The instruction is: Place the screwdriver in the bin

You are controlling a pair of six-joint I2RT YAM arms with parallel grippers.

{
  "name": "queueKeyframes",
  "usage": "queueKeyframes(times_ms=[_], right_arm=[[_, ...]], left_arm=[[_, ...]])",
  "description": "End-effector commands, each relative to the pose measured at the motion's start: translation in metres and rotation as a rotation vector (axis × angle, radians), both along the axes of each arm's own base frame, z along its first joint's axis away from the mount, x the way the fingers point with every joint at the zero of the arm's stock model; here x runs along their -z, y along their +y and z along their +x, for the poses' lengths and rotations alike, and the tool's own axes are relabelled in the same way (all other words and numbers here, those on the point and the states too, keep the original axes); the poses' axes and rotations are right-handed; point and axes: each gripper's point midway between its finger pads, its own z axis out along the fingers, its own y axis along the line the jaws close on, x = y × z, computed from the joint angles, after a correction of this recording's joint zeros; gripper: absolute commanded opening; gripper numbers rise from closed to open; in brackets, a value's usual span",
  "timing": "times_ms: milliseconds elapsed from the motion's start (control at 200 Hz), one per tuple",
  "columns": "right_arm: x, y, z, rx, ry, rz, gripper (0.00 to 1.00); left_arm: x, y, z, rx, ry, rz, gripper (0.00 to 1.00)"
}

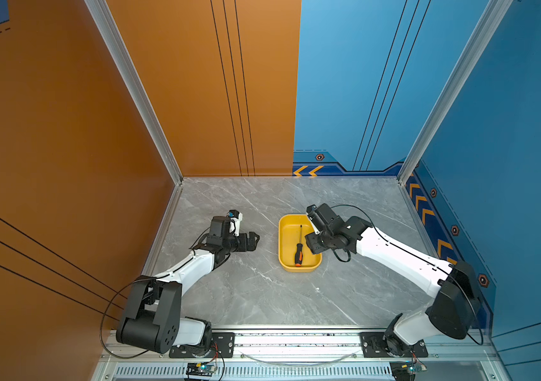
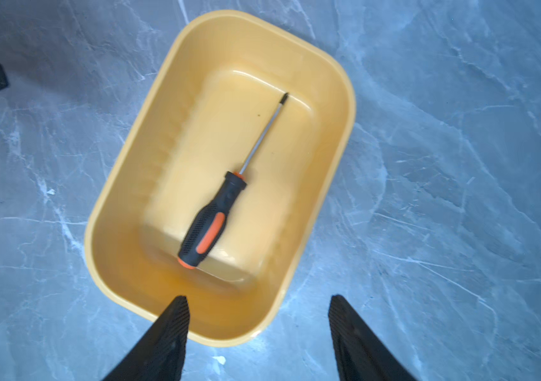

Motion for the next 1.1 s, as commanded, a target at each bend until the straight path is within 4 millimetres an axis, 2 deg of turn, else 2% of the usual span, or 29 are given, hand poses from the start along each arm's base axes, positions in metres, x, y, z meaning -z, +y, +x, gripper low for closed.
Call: queueKeyframes(times_ms=[0, 125, 240, 330, 416, 621, 941, 1096], right_arm=[[-0.012, -0.047, 0.020, 0.058, -0.123, -0.003, 0.66], [-0.022, -0.102, 0.032, 0.198, -0.273, 0.053, 0.66], [-0.019, -0.147, 0.034, 0.304, -0.359, 0.068, 0.67], [-0.015, -0.176, 0.036, 0.385, -0.430, 0.065, 0.67], [-0.011, -0.196, 0.040, 0.453, -0.504, 0.095, 0.68], [0.010, -0.214, 0.045, 0.494, -0.618, 0.156, 0.68], [0.044, -0.229, 0.053, 0.553, -0.655, 0.125, 0.68], [0.042, -0.230, 0.060, 0.558, -0.690, 0.136, 0.68]], left_arm=[[-0.006, 0.009, 0.000, -0.024, -0.054, 0.061, 0.98], [-0.013, 0.022, 0.000, -0.079, -0.091, 0.105, 0.98], [-0.022, 0.031, -0.002, -0.116, -0.142, 0.137, 0.98], [-0.028, 0.039, -0.002, -0.143, -0.201, 0.160, 0.98], [-0.035, 0.045, -0.002, -0.162, -0.256, 0.181, 0.98], [-0.048, 0.062, 0.003, -0.214, -0.343, 0.278, 0.98], [-0.052, 0.086, 0.012, -0.265, -0.444, 0.403, 0.98], [-0.041, 0.095, 0.015, -0.272, -0.475, 0.470, 0.98]])
